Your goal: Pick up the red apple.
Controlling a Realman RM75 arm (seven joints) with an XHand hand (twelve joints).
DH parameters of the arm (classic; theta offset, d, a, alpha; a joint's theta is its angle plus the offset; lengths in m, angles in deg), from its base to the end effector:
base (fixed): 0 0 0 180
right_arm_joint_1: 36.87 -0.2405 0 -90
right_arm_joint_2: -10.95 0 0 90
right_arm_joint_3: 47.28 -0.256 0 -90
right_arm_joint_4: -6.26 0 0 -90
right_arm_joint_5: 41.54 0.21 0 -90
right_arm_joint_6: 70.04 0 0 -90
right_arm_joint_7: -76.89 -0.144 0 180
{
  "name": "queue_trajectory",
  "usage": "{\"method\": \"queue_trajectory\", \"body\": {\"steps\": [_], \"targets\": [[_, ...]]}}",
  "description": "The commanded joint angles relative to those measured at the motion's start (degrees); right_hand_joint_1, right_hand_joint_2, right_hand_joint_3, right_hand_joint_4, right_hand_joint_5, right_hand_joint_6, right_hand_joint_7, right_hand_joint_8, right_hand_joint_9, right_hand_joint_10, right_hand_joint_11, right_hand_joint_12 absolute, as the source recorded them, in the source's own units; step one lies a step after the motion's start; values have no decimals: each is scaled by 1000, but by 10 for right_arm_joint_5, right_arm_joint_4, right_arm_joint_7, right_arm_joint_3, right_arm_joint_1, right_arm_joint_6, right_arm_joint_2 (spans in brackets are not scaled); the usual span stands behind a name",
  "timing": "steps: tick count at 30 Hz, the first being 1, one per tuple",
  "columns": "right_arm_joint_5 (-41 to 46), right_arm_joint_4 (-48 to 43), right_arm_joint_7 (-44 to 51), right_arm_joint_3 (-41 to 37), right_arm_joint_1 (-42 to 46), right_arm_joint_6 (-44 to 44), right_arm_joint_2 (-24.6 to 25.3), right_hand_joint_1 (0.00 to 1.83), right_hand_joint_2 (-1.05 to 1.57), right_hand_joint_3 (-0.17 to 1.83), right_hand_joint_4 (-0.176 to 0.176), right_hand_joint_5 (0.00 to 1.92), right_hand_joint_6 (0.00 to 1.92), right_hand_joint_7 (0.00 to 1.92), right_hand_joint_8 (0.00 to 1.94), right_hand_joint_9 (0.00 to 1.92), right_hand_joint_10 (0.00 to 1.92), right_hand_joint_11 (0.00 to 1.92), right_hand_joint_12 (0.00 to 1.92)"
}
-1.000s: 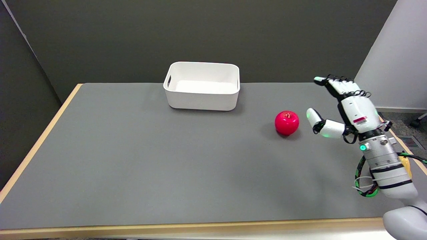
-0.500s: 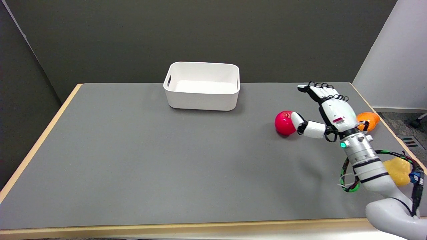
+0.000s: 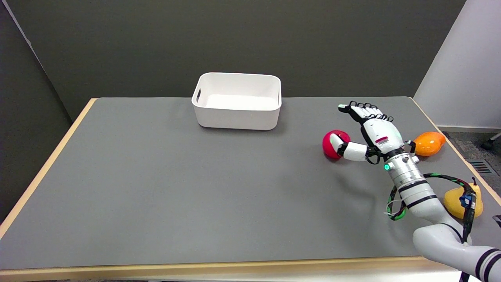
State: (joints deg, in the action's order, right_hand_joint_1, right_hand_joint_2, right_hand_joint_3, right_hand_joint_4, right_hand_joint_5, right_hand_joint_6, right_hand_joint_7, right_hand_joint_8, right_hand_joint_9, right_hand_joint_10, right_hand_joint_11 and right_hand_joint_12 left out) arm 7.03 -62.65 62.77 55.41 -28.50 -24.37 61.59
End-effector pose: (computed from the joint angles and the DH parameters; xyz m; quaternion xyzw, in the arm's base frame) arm -0.2758 -0.2865 0.4383 0.6538 -0.0194 0.1949 0.7308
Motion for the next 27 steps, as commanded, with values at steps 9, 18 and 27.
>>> {"method": "queue_trajectory", "body": {"steps": [9,18,27], "targets": [[0,56,-4,25,-51,-56,25,311,637,856,71,240,455,295,322,151,649,78,1197],[2,84,-6,58,-83,-57,31,315,638,860,74,240,455,294,320,151,646,77,1193],[3,104,-6,81,-107,-66,32,333,644,861,73,242,458,294,320,155,645,79,1195]]}}
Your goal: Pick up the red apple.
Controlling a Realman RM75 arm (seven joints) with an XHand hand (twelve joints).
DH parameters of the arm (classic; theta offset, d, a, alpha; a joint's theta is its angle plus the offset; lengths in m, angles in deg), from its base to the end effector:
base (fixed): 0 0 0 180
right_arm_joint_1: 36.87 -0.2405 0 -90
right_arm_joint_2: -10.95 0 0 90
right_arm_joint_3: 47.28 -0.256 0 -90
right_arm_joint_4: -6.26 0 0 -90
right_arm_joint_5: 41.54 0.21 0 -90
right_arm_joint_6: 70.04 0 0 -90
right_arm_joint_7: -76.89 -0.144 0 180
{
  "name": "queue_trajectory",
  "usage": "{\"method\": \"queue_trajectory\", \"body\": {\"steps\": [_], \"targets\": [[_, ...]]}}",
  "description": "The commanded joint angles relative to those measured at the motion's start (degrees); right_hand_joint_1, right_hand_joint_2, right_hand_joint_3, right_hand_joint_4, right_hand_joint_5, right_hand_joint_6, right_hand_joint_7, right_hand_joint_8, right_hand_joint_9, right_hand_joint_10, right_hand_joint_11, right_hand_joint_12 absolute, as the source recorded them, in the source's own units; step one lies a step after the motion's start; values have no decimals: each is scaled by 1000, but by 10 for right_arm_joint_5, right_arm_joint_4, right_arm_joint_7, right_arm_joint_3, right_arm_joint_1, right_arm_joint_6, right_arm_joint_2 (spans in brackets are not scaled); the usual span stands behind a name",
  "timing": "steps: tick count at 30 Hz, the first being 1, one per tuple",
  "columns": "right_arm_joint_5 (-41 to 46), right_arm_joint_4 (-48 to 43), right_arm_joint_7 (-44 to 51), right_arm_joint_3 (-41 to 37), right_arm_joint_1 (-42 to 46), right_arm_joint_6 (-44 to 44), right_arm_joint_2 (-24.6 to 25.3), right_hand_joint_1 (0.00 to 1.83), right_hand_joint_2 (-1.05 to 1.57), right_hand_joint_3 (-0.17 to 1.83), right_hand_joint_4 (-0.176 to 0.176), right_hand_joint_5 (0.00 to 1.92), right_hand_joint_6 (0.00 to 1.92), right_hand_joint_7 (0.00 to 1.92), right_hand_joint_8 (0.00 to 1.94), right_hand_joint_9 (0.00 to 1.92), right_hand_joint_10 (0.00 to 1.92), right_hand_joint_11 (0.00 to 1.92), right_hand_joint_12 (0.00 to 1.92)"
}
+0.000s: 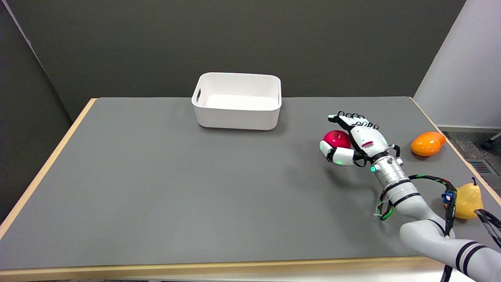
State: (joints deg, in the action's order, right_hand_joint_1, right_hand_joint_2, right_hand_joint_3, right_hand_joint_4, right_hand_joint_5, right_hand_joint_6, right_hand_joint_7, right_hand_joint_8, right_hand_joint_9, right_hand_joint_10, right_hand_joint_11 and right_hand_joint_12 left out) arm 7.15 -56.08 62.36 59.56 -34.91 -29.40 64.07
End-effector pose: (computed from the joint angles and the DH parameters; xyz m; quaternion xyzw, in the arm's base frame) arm -0.3039 -0.3084 0.4319 0.6465 -0.0656 0.1672 0.7415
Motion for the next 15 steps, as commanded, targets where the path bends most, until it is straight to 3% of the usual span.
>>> {"method": "queue_trajectory", "body": {"steps": [1,5,11,13,15], "targets": [[2,38,-2,39,-43,-16,7,338,645,861,73,243,458,295,320,156,646,80,1196],[2,38,-2,39,-44,-17,7,319,605,972,74,232,495,287,359,160,662,109,1154],[-4,39,-2,42,-44,-12,6,380,623,982,75,244,507,305,368,191,684,145,1199],[-5,38,-2,45,-44,-10,5,608,664,999,84,267,560,340,412,273,741,215,1314],[-8,38,-2,49,-44,-5,4,715,702,942,90,300,587,373,378,292,776,241,1364]]}}
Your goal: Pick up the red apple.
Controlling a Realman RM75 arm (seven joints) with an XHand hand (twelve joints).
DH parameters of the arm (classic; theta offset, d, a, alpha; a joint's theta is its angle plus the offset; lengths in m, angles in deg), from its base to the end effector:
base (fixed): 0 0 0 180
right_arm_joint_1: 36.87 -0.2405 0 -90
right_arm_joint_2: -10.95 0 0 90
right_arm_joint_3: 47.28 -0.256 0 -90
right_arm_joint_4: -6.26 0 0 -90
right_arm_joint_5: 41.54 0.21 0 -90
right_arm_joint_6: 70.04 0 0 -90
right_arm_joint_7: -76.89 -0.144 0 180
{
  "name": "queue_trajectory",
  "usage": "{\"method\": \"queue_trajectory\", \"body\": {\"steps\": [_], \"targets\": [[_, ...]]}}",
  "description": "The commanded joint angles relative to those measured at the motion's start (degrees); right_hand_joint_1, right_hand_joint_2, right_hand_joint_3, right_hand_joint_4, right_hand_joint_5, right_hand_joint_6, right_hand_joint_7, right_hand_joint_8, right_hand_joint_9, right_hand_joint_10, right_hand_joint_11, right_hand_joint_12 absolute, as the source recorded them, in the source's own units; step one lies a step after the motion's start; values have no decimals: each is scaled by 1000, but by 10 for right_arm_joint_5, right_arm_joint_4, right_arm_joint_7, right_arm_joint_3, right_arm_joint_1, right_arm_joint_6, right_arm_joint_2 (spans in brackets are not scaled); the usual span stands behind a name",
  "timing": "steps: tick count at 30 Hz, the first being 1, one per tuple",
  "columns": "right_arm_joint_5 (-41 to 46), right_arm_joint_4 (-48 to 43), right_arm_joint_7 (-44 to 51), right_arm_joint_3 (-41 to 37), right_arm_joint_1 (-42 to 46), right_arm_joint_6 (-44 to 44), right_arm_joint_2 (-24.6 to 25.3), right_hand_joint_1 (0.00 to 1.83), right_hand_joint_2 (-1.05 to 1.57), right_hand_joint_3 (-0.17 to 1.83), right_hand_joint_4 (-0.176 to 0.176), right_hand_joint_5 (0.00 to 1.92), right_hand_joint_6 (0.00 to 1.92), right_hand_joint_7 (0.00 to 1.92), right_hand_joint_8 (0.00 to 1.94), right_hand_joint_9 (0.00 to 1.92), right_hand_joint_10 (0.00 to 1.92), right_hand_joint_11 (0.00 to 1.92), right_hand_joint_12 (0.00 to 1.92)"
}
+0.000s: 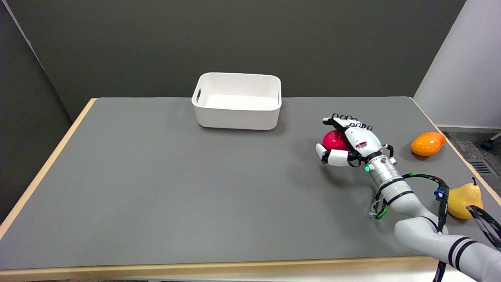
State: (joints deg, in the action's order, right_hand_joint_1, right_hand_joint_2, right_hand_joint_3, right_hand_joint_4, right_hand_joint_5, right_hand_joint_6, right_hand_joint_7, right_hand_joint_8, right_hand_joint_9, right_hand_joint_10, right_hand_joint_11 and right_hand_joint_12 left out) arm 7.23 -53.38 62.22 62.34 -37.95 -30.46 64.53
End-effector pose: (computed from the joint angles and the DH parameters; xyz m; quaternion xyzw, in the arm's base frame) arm -0.3113 -0.3188 0.4270 0.6504 -0.0761 0.1556 0.7396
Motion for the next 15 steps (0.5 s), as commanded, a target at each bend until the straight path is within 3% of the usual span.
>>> {"method": "queue_trajectory", "body": {"steps": [1,7,15], "targets": [[-12,12,-1,21,-14,7,-2,783,716,938,99,315,664,395,395,319,806,277,1410],[-15,11,-1,23,-13,8,-3,917,753,942,129,342,929,458,470,396,891,365,1502],[-18,11,-1,32,-13,14,-3,940,759,936,160,388,1050,508,552,429,925,410,1532]]}}
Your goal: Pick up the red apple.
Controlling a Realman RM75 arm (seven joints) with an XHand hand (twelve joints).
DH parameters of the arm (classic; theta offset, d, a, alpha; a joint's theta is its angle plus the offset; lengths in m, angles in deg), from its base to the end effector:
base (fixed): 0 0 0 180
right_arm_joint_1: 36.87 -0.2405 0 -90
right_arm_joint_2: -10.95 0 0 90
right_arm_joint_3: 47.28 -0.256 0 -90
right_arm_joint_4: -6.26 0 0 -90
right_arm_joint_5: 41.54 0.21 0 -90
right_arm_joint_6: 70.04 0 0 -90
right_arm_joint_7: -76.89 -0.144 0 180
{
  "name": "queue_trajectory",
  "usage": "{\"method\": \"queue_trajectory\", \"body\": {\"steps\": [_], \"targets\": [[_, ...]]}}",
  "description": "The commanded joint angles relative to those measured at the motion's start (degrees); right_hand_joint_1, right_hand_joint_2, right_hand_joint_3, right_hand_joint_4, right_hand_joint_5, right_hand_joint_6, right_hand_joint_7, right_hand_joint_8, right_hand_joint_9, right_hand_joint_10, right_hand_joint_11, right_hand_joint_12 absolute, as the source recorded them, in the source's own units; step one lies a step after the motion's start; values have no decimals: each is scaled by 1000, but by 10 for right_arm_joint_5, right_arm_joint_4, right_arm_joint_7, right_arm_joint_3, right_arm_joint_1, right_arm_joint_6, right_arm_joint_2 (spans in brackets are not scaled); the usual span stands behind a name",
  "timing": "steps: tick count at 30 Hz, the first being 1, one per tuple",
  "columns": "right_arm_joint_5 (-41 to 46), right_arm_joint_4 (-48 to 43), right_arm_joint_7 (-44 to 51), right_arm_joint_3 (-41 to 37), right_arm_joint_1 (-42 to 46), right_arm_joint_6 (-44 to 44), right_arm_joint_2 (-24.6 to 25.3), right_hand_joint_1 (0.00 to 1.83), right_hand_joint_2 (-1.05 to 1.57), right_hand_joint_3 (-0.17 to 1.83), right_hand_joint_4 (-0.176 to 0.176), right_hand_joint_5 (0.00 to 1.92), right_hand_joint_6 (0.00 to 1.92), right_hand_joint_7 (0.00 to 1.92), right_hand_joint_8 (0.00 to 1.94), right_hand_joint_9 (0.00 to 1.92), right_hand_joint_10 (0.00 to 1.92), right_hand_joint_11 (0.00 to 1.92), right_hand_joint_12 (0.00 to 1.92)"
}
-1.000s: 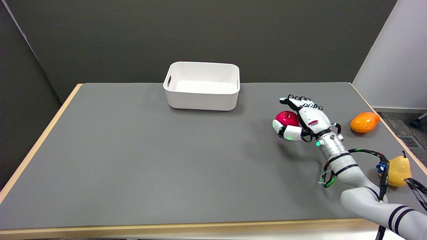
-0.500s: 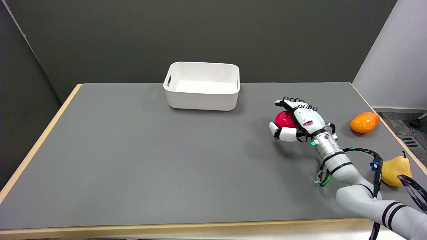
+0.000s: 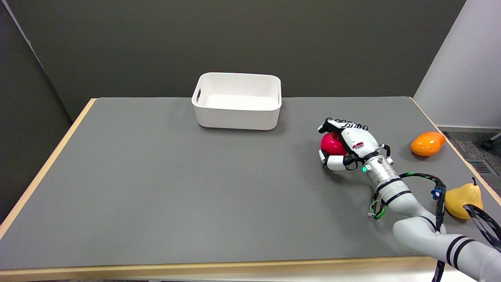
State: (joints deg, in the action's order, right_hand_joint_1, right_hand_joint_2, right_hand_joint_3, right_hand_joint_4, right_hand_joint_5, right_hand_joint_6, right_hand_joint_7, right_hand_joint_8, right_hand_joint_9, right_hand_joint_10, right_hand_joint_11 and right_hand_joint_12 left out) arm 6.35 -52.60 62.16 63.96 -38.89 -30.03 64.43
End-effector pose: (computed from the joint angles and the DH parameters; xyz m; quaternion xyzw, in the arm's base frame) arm -0.3129 -0.3216 0.4221 0.6603 -0.0721 0.1469 0.7330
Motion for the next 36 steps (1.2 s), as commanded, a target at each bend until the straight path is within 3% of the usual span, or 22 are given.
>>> {"method": "queue_trajectory", "body": {"steps": [1,2,4,6,7,9,11,22,29,30,32,36], "targets": [[-13,2,3,16,-4,11,-2,951,770,922,164,404,1074,525,583,440,942,425,1543],[-17,2,4,16,-4,13,-2,963,781,907,167,421,1099,542,615,452,959,441,1554],[-29,1,4,16,-4,15,-2,825,1126,405,175,562,1539,593,736,515,1008,493,1598],[-37,1,4,15,-4,17,-2,805,1177,333,176,587,1612,606,779,528,1061,514,1612],[-43,0,4,15,-4,20,-2,868,1178,313,131,595,1625,631,884,552,1094,534,1621],[-48,-3,5,13,-4,25,-2,1139,1191,207,-62,627,1681,731,1296,652,1167,601,1649],[-52,-6,4,12,-6,30,-2,1141,1159,255,-34,603,1651,784,1306,716,1247,618,1657],[-136,-59,0,-9,-45,50,-11,1151,1123,304,-40,600,1602,826,1326,805,1282,697,1623],[-224,-99,0,5,-144,46,-22,1150,1118,313,-40,605,1597,831,1320,819,1265,733,1612],[-229,-99,0,9,-156,45,-21,1173,1113,310,-53,607,1591,832,1313,818,1281,731,1611],[-237,-95,0,36,-199,38,-21,1335,1088,277,-133,617,1552,839,1270,802,1401,712,1611],[-237,-72,0,84,-275,11,-8,1340,1084,281,-134,620,1549,840,1265,804,1402,712,1609]]}}
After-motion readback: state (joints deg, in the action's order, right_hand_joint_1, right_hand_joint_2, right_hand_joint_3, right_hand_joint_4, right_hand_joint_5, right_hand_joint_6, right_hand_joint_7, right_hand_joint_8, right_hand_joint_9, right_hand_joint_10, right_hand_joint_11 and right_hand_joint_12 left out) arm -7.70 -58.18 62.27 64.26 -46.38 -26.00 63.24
